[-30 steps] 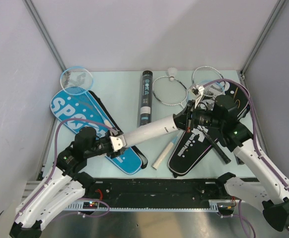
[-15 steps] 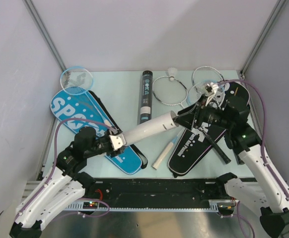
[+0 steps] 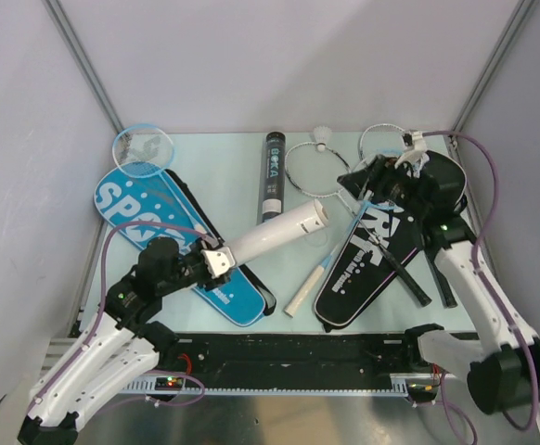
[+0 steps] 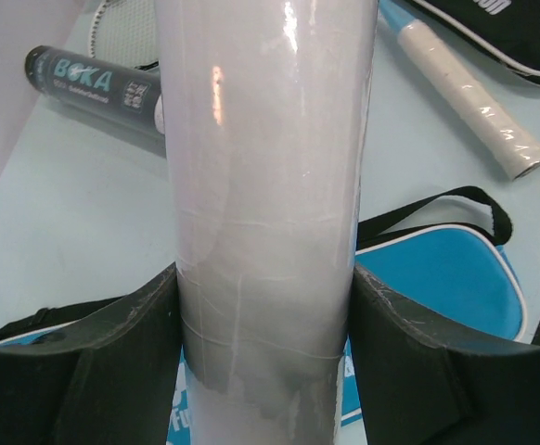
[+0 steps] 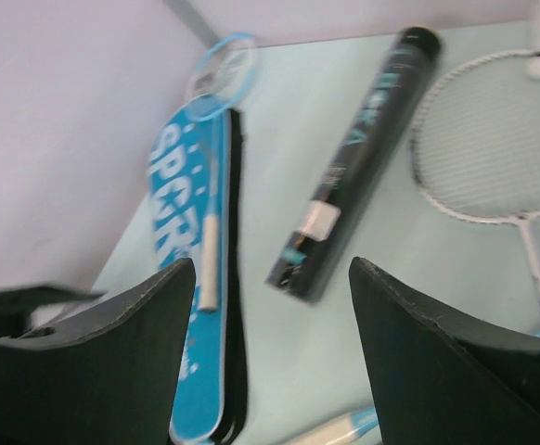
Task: Pack up the badminton gear
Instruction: Place the shuttlecock at the shuttle tube, then adjust the shuttlecock at the center of the board.
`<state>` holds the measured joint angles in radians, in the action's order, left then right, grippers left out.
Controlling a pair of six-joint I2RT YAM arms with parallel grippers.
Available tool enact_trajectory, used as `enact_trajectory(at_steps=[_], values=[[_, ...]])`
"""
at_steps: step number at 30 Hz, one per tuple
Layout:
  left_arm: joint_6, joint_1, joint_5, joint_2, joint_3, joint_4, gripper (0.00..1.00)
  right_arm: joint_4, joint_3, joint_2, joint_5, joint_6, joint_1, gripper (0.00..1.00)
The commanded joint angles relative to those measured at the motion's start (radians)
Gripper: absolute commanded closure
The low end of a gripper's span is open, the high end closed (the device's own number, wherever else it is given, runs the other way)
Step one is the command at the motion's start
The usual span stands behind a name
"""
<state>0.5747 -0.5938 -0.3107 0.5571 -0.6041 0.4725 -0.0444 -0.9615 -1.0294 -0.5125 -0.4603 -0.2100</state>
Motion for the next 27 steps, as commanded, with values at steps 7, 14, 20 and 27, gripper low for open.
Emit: enact_trajectory(at_steps=[7, 14, 20, 27], values=[[-0.046, -0.004, 0.169, -0.092, -0.003, -0.151, 0.77, 0.356, -0.144, -0.473, 0.372, -0.075, 0.006, 0.31], [-0.062, -0.004, 0.197, -0.125, 0.014, -0.185, 0.77, 0.321, -0.501, -0.898, 0.467, -0.095, -0.020, 0.32], [-0.055, -0.003, 0.208, -0.124, 0.014, -0.188, 0.77, 0.259, -0.766, -1.163, 0.481, -0.149, -0.022, 0.33], [-0.060, -0.004, 0.216, -0.126, -0.004, -0.188, 0.77, 0.221, -0.952, -1.349, 0.501, -0.230, -0.023, 0.33]])
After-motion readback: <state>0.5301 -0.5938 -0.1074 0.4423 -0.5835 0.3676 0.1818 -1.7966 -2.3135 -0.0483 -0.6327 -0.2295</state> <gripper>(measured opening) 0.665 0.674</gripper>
